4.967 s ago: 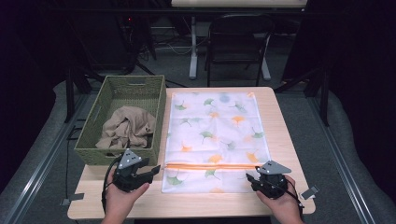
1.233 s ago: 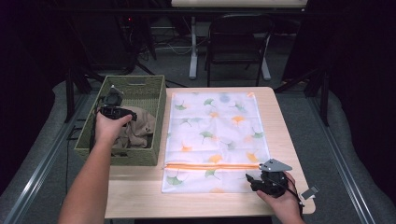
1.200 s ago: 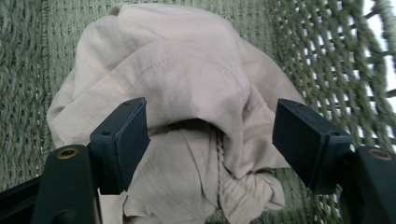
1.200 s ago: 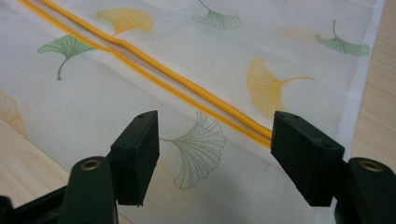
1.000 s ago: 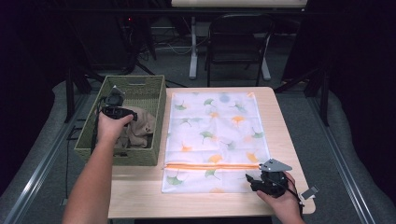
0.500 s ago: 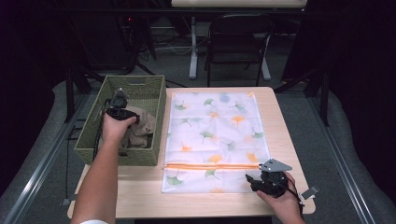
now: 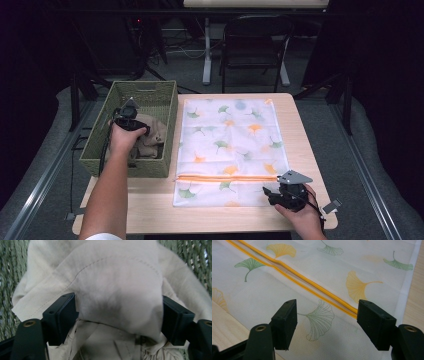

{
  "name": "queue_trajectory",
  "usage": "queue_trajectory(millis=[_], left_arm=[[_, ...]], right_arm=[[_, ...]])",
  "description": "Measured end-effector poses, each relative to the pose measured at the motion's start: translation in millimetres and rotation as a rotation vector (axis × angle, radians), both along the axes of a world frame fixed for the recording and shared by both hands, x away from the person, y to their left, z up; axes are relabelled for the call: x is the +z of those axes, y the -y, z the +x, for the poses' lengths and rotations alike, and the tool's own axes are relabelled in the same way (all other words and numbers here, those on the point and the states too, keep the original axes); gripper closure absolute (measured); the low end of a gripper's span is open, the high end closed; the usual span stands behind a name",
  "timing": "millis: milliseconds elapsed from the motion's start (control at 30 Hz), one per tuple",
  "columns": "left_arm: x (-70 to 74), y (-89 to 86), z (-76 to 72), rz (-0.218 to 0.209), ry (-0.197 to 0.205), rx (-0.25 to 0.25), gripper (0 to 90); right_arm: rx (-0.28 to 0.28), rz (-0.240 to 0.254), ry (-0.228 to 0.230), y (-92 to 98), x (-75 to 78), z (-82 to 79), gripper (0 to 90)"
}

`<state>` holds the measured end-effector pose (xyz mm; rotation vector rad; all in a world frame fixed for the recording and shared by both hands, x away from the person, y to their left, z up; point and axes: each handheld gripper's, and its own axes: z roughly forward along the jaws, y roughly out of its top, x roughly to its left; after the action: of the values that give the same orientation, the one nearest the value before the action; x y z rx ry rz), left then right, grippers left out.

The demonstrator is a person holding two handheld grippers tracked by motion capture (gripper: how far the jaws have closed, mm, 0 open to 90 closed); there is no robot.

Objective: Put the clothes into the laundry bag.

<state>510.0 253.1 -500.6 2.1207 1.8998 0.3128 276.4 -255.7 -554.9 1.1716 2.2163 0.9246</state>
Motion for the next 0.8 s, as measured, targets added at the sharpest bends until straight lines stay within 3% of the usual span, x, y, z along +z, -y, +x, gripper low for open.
queue_trajectory(millis=[267, 800], left_arm=[[-6.5, -4.9, 2.8, -0.021, -0.034, 0.018, 17.9], [-23.5, -7.4, 4.5, -0.067, -0.039, 0.031, 16.1]], right_arm=[[0.003, 0.004, -0.001, -0.8, -0.4, -0.1, 32.5], [0.004, 0.003, -0.003, -1.6, -1.5, -0.1, 32.5]])
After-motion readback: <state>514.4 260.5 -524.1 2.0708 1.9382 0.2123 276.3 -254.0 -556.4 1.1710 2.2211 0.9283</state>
